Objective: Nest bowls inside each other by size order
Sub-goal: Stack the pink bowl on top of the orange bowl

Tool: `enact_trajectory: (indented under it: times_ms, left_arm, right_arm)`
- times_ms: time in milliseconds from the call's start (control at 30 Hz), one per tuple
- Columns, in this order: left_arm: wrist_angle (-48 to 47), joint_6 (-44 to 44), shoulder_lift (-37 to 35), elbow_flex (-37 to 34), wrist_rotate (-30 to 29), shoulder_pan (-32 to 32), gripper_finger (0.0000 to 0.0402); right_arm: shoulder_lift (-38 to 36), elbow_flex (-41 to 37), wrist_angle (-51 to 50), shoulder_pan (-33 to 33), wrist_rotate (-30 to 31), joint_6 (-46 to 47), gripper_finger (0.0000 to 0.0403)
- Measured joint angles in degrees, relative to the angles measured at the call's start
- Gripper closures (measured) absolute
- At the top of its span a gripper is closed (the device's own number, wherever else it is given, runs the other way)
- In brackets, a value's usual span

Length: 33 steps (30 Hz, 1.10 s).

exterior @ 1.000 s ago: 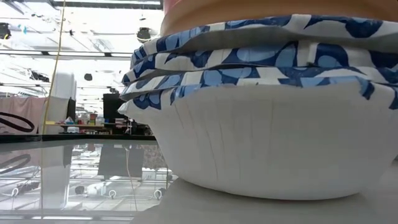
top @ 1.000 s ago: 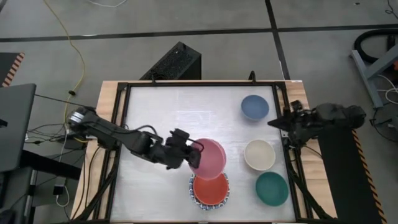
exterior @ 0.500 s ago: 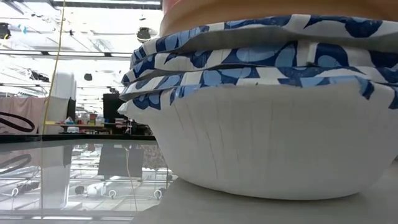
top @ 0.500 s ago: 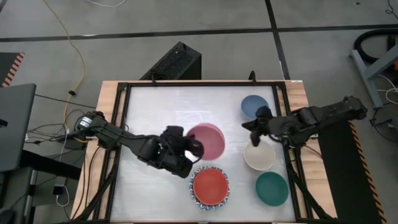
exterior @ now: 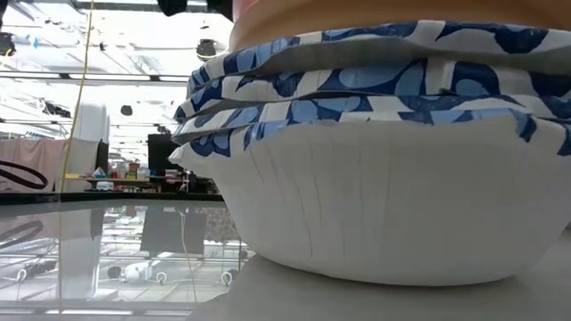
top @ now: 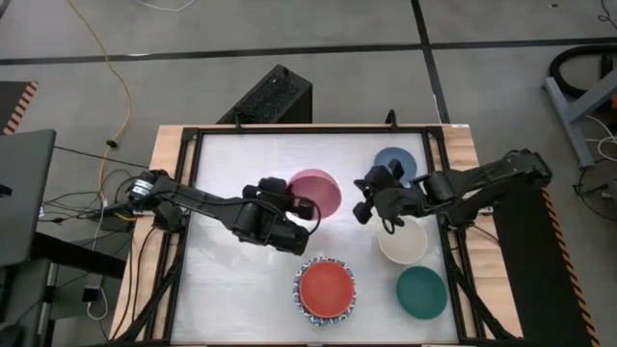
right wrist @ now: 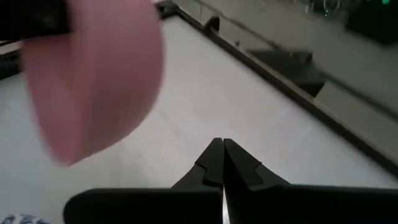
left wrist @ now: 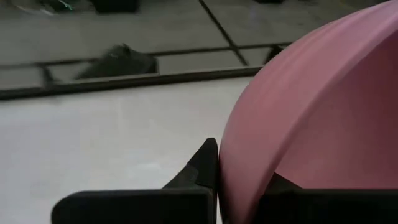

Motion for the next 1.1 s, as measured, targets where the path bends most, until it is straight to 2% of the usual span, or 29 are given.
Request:
enact_trajectory:
  times_ms: [133,233,400,567,667,800,1100]
  left_arm:
    - [-1.79,-0.77,0.12,-0.02,-1.91,1.03,0.0401]
    - [-1.81,0.73,0.18,-0.01,-2.96,1.58,0.0401]
    - [-1.11,3.2,0.17,-0.04,-5.55,1.96,0.0401]
    - [-1.1,3.74,0.15,-0.04,-7.0,2.19,0.0401]
    - [-1.21,3.76,0.15,-0.06,-8.52,2.31,0.0401]
    - [-1.4,4.25,0.12,-0.06,-9.74,2.95,0.0401]
    - [-0.5,6.88,0.12,-0.06,-9.95,3.86,0.0402]
  right_arm:
    - [-0.02,0.02,3.86,0.19,1.07,-7.53,0.0376]
    - [0.0,0.02,8.05,-0.81,-0.07,-10.61,0.0352]
    - [0.49,0.04,14.14,-2.52,-2.52,-13.02,0.0282]
    - [0.38,0.04,20.1,-2.93,-1.82,-16.01,0.0203]
    - [0.77,0.04,21.31,-3.84,-1.64,-16.0,0.0171]
    - [1.42,0.04,22.26,-4.4,-1.63,-15.59,0.016]
    - [0.8,0.02,23.14,-3.54,-0.83,-16.4,0.0169]
